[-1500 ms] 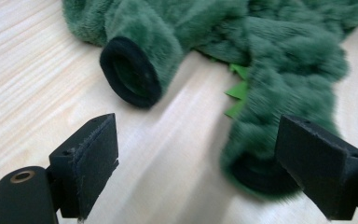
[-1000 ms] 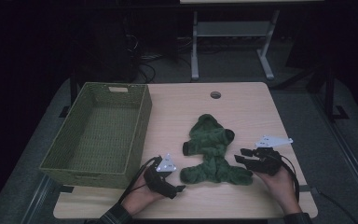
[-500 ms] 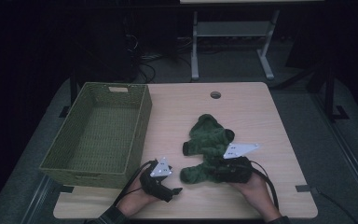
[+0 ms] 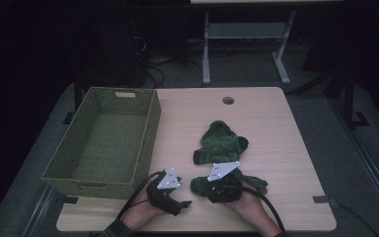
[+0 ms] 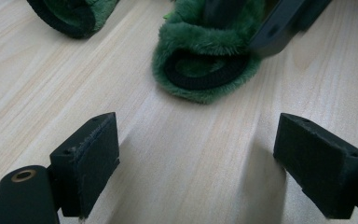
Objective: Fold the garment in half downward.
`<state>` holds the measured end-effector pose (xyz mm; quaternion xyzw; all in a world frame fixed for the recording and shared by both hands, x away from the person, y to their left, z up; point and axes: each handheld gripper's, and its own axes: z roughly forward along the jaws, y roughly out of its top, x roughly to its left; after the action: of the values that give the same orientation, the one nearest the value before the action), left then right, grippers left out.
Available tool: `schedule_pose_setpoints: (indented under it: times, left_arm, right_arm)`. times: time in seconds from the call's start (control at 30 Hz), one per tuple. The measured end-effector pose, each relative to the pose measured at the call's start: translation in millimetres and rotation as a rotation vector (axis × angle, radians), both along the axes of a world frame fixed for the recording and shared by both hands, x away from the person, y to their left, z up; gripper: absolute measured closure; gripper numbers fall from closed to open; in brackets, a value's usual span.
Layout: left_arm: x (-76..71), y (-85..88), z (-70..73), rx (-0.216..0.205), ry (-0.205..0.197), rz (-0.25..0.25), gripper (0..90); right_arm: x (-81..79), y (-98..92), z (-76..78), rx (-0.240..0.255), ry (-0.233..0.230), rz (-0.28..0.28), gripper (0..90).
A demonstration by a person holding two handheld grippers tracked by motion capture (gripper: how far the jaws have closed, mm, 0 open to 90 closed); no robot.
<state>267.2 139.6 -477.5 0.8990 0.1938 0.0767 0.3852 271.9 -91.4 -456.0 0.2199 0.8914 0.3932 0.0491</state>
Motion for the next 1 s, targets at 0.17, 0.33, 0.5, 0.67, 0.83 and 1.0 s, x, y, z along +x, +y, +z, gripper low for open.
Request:
schedule_pose_setpoints:
  times: [0.17,0.33,0.5,0.67,0.83,1.0]
  left_arm:
    - [0.0,0.0,-0.1,-0.002,0.000,0.000,13.4]
    - [0.3,-0.1,-0.2,-0.004,-0.003,-0.001,13.4]
    - [0.8,0.0,0.0,0.000,-0.004,-0.006,13.4]
    - [0.9,0.0,0.1,0.002,-0.004,-0.007,13.4]
    - [0.8,-0.3,0.1,0.003,-0.003,-0.008,13.4]
    - [0.8,-0.3,0.1,0.003,-0.003,-0.008,13.4]
  right_arm:
    - [-0.2,3.9,-5.3,-0.029,-0.005,0.005,83.3]
    - [0.7,-12.3,12.3,0.080,-0.012,-0.011,83.7]
    - [3.3,-39.5,28.6,0.167,-0.032,-0.079,82.7]
    - [9.3,-70.3,33.2,0.200,-0.038,-0.160,81.4]
    - [13.1,-94.2,32.3,0.197,-0.042,-0.236,79.0]
    - [16.9,-112.2,27.6,0.137,-0.055,-0.324,76.5]
